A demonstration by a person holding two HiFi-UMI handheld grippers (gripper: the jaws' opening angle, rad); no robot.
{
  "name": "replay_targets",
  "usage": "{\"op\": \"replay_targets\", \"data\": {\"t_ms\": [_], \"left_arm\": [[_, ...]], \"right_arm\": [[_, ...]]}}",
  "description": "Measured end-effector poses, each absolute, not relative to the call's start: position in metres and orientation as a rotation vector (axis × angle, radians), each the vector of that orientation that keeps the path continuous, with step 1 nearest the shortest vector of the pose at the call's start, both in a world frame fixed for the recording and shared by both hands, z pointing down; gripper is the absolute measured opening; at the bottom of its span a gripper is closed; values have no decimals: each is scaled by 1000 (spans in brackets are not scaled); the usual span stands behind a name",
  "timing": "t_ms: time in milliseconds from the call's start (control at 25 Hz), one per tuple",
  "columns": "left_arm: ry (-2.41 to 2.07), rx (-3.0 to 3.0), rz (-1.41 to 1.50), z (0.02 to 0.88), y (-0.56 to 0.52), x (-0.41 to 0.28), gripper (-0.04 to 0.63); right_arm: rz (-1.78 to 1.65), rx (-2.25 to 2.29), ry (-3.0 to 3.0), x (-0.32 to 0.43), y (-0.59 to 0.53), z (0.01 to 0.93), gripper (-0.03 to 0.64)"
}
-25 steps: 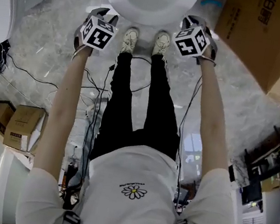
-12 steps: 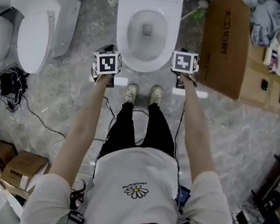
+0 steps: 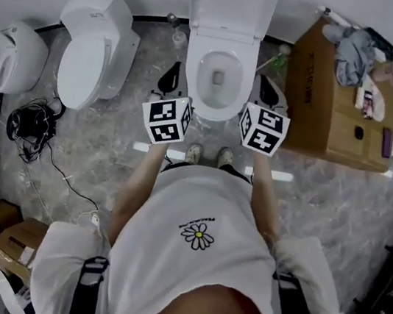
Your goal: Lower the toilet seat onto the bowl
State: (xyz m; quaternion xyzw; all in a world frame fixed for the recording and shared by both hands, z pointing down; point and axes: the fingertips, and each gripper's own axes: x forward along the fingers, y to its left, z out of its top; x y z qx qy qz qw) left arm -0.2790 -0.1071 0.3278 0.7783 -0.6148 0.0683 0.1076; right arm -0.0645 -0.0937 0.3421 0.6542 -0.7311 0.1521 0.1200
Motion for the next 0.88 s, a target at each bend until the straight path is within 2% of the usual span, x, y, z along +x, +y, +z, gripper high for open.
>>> {"op": "replay_targets", "data": {"t_ms": [280,880], "left_arm": [[-1971,2424,56,256,-57,-285,20],[-1955,2445,52,255,-57,-266,20]], "right_arm": [[83,1890,-2330,-101,-53,269,34],[83,1809,-2337,-101,-43,283,31]]}}
